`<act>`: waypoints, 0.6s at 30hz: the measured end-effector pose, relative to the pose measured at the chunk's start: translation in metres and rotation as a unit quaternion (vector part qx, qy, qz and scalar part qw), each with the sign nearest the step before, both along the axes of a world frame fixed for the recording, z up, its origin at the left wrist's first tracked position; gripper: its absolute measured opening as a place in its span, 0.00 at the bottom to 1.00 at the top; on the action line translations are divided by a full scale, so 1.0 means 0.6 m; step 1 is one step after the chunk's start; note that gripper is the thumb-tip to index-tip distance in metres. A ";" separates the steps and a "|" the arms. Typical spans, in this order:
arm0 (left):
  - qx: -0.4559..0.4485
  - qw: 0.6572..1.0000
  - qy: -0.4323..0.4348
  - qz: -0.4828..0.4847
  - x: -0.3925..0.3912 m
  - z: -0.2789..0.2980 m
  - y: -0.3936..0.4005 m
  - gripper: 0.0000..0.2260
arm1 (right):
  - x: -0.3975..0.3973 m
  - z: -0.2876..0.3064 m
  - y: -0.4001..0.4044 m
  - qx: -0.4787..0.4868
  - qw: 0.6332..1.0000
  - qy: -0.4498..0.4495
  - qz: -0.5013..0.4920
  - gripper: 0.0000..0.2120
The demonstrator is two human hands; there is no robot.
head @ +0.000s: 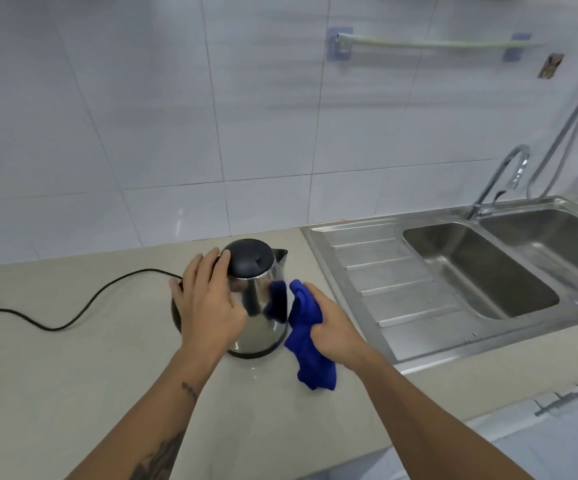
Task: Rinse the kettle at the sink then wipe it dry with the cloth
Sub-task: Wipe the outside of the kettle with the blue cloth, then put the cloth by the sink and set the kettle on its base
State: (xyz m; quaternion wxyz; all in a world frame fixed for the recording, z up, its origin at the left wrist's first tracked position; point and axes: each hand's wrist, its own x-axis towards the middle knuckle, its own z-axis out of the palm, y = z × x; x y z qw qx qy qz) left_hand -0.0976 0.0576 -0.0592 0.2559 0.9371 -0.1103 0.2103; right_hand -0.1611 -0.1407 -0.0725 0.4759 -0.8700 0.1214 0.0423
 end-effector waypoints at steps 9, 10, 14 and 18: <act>0.009 0.999 -0.043 -0.014 -0.040 -0.001 -0.095 0.27 | 0.009 0.014 -0.164 -0.186 0.980 0.034 -0.061 0.32; 0.016 0.999 -0.038 0.000 -0.040 0.000 -0.103 0.27 | 0.015 0.008 -0.178 -0.215 0.974 0.044 -0.063 0.31; 0.031 0.997 -0.052 0.048 -0.033 -0.001 -0.116 0.26 | 0.023 -0.045 -0.217 -0.215 0.969 0.121 -0.015 0.31; 0.030 0.993 -0.086 0.069 -0.028 0.000 -0.114 0.26 | 0.007 -0.108 -0.239 -0.288 0.941 0.174 0.041 0.32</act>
